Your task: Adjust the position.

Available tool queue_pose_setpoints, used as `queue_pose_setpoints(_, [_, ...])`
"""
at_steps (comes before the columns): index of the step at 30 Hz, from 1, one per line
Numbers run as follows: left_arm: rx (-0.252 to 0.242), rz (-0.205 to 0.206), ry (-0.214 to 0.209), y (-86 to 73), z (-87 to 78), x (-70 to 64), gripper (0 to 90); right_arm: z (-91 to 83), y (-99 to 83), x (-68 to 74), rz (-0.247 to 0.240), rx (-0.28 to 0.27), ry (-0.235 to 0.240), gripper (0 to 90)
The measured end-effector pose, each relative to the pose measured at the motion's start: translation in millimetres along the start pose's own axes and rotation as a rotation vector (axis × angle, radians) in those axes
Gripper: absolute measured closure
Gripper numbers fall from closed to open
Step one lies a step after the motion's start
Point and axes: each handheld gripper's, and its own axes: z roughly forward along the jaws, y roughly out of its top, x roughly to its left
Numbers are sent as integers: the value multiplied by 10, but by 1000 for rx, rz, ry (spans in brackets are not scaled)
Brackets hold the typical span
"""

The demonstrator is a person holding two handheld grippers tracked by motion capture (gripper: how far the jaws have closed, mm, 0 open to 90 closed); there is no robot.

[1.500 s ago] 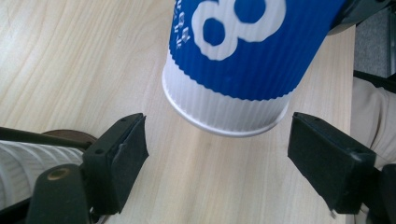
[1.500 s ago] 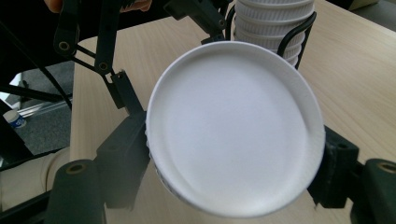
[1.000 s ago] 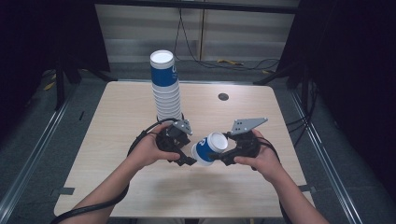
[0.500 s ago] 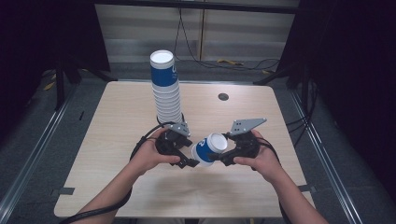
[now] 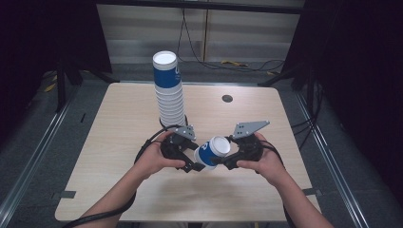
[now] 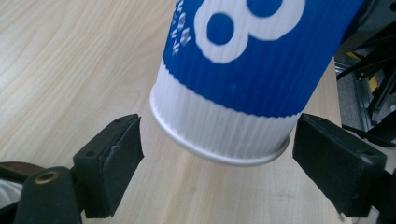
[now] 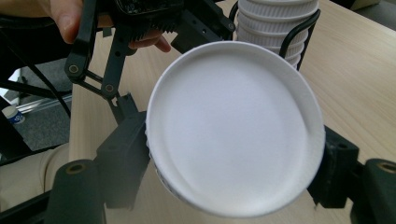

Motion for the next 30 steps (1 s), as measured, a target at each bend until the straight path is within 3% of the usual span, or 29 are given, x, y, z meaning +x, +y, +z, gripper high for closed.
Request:
queue_pose_setpoints(20, [11,51,0,62,94,-22,149,18,36,17,-10,-10,16,255])
queue_pose_setpoints(30, [1,46,-11,114,81,-23,162,-11,45,6,-8,-33,18,256])
